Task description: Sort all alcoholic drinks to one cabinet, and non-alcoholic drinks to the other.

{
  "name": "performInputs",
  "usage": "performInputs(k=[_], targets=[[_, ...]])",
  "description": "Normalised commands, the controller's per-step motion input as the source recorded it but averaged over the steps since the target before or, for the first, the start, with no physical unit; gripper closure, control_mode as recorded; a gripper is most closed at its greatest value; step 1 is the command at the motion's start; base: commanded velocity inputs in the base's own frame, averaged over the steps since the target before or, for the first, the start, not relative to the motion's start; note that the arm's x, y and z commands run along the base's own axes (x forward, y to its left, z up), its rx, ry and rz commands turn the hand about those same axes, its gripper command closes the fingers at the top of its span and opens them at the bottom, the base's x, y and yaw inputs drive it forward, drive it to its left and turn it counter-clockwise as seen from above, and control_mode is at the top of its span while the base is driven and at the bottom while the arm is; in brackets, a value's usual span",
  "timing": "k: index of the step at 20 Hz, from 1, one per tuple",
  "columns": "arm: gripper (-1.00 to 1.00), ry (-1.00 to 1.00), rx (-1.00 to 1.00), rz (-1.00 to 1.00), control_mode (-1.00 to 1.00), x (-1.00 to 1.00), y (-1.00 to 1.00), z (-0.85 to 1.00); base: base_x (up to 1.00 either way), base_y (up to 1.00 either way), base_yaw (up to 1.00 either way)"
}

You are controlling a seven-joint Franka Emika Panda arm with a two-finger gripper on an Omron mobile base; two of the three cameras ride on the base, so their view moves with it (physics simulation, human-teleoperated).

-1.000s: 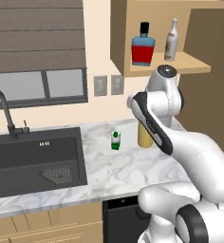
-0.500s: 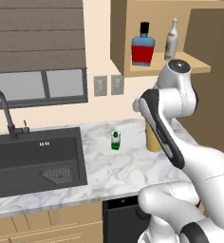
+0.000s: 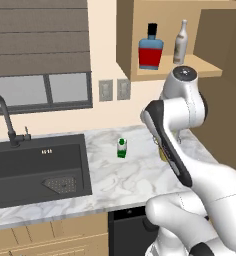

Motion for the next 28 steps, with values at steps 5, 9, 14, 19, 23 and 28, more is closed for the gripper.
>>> performInputs(k=[5, 9, 14, 19, 23, 28], targets=[[1.00, 0.06, 0.00, 0.00, -1.00, 0.00, 0.00, 0.00, 0.00, 0.00, 0.00], [1.00, 0.08, 0.00, 0.00, 1.00, -0.02, 0.01, 0.00, -0.08, 0.00, 0.00], [1.00, 0.00, 0.00, 0.00, 1.00, 0.00, 0.00, 0.00, -0.60, 0.03, 0.00], [1.00, 0.00, 0.00, 0.00, 1.00, 0.00, 0.00, 0.00, -0.67, 0.01, 0.00], [1.00, 0.00, 0.00, 0.00, 1.00, 0.00, 0.00, 0.00, -0.52, 0.10, 0.00], [1.00, 0.00, 0.00, 0.00, 1.00, 0.00, 0.00, 0.00, -0.55, 0.12, 0.00]])
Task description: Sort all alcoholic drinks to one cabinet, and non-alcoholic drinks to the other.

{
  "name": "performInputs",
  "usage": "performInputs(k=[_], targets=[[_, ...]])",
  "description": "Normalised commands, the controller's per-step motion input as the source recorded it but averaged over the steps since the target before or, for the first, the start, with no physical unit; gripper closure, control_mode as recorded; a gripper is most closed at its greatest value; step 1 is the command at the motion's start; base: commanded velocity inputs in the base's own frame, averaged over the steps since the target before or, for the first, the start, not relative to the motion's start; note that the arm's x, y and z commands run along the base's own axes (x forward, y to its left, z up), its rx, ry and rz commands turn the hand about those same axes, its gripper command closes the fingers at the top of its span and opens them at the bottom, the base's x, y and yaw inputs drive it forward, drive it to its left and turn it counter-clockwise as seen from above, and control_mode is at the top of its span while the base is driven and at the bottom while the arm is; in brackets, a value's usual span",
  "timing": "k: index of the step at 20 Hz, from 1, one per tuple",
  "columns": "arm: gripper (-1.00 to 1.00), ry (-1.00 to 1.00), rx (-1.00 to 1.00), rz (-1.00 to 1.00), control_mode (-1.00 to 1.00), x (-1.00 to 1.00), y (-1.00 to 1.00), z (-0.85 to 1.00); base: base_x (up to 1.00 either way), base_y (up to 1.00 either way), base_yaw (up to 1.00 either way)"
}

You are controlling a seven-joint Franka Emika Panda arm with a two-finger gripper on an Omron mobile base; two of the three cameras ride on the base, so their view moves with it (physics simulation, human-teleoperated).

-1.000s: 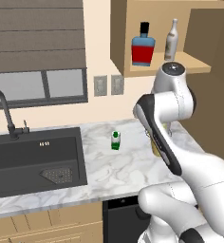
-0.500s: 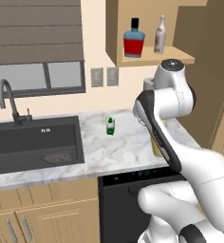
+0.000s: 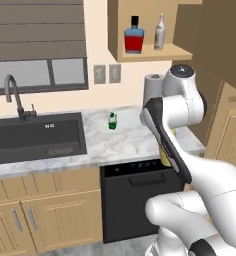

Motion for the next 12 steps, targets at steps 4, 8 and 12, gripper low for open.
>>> performInputs(k=[4, 8, 12], targets=[[1.00, 0.00, 0.00, 0.00, 1.00, 0.00, 0.00, 0.00, -0.58, 0.09, 0.00], [1.00, 0.00, 0.00, 0.00, 1.00, 0.00, 0.00, 0.00, -0.54, 0.13, 0.00], [1.00, 0.00, 0.00, 0.00, 1.00, 0.00, 0.00, 0.00, -0.41, 0.18, -0.01]])
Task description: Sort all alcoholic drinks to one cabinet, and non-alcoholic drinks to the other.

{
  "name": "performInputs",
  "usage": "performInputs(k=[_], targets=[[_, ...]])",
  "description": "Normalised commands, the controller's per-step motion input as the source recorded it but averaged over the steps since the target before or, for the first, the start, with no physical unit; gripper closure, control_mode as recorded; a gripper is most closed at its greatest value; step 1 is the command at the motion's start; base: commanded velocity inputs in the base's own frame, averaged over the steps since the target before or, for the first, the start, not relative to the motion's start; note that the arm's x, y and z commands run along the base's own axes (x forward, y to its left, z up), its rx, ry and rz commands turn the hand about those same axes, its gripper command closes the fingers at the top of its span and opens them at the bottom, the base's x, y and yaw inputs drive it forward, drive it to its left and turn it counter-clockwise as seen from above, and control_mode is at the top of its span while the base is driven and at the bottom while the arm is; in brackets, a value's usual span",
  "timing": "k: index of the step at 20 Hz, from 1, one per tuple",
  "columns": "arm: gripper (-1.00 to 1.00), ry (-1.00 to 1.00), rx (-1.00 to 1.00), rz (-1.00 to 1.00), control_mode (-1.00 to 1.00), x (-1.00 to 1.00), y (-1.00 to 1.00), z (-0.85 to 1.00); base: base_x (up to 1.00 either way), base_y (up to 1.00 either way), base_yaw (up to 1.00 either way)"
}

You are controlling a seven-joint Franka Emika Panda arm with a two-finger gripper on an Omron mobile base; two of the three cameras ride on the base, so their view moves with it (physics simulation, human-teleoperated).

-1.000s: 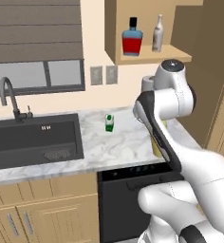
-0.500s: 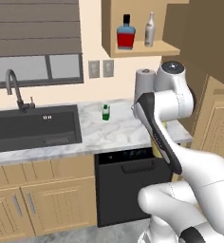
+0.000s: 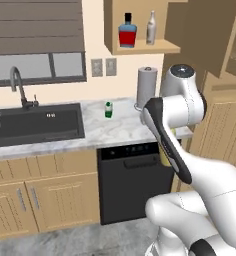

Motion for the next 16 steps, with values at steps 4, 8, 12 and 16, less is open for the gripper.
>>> performInputs(k=[4, 8, 12, 16], targets=[[1.00, 0.00, 0.00, 0.00, 1.00, 0.00, 0.00, 0.00, -0.07, 0.00, -0.43], [1.00, 0.00, 0.00, 0.00, 1.00, 0.00, 0.00, 0.00, -0.17, -0.01, -0.60], [1.00, 0.00, 0.00, 0.00, 1.00, 0.00, 0.00, 0.00, -0.31, -0.14, -0.58], [1.00, 0.00, 0.00, 0.00, 1.00, 0.00, 0.00, 0.00, -0.22, -0.36, -0.48]])
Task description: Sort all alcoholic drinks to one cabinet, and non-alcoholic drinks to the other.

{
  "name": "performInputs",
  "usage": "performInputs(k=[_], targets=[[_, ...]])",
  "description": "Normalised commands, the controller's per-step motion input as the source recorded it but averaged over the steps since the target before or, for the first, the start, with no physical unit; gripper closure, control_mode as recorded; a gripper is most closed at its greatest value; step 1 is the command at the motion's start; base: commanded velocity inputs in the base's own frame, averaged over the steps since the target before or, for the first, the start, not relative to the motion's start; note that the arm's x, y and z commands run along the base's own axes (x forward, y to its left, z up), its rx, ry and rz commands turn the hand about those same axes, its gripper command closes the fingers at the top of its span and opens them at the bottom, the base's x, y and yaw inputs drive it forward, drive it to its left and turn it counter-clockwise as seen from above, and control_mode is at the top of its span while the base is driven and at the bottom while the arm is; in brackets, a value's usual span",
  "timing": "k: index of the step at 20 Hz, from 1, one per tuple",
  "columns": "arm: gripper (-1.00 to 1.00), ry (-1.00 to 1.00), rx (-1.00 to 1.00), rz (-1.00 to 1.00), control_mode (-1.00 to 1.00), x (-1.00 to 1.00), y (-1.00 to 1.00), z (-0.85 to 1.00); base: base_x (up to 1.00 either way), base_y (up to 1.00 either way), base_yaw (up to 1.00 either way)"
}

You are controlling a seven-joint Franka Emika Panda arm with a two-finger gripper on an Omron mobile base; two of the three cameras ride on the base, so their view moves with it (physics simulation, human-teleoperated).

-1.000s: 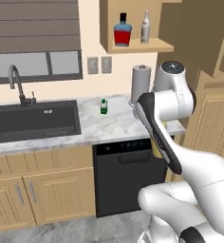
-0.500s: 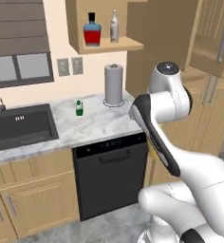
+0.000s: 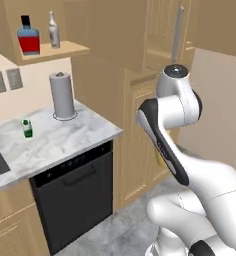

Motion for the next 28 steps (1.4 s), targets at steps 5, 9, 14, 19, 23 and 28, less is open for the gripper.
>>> performInputs(k=[5, 9, 14, 19, 23, 28], targets=[[1.00, 0.00, 0.00, 0.00, 1.00, 0.00, 0.00, 0.00, -0.06, -0.68, -0.30], [1.00, 0.00, 0.00, 0.00, 1.00, 0.00, 0.00, 0.00, 0.04, -0.99, 0.06], [1.00, 0.00, 0.00, 0.00, 1.00, 0.00, 0.00, 0.00, 0.31, -0.98, 0.17], [1.00, 0.00, 0.00, 0.00, 1.00, 0.00, 0.00, 0.00, 0.88, -0.56, 0.20], [1.00, 0.00, 0.00, 0.00, 1.00, 0.00, 0.00, 0.00, 0.95, -0.11, 0.25], [1.00, 0.00, 0.00, 0.00, 1.00, 0.00, 0.00, 0.00, 0.86, 0.01, 0.35]])
